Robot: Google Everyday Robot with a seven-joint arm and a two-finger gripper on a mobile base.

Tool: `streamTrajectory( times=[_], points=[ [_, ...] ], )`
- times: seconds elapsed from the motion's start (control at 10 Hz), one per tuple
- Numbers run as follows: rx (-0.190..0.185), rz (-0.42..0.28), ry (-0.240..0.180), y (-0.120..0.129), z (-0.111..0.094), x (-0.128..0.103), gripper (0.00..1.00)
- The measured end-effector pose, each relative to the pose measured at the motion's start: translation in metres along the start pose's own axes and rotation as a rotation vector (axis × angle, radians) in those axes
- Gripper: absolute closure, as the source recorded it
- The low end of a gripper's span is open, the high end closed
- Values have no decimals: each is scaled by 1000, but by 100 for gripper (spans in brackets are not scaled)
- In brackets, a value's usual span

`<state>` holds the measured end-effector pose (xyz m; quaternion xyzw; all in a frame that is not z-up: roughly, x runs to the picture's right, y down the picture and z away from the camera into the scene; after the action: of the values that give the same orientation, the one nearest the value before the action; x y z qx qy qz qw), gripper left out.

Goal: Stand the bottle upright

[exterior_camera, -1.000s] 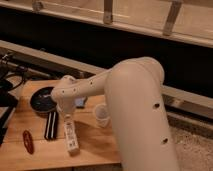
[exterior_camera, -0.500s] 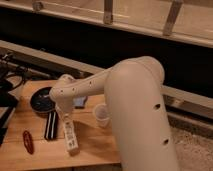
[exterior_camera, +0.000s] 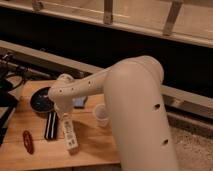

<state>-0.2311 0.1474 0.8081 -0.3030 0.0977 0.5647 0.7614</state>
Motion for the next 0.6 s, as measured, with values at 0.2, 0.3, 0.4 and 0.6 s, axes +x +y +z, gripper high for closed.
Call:
streamTrajectory(
  times=[0.2, 0.3, 0.4, 0.6],
  points=[
    [1, -2, -3, 1, -1, -2, 100],
    [0, -3, -14, -1, -9, -9, 100],
    [2, -4, -31, -4, -21, -16, 100],
    [11, -4, -68, -9, -45, -27, 100]
  ],
)
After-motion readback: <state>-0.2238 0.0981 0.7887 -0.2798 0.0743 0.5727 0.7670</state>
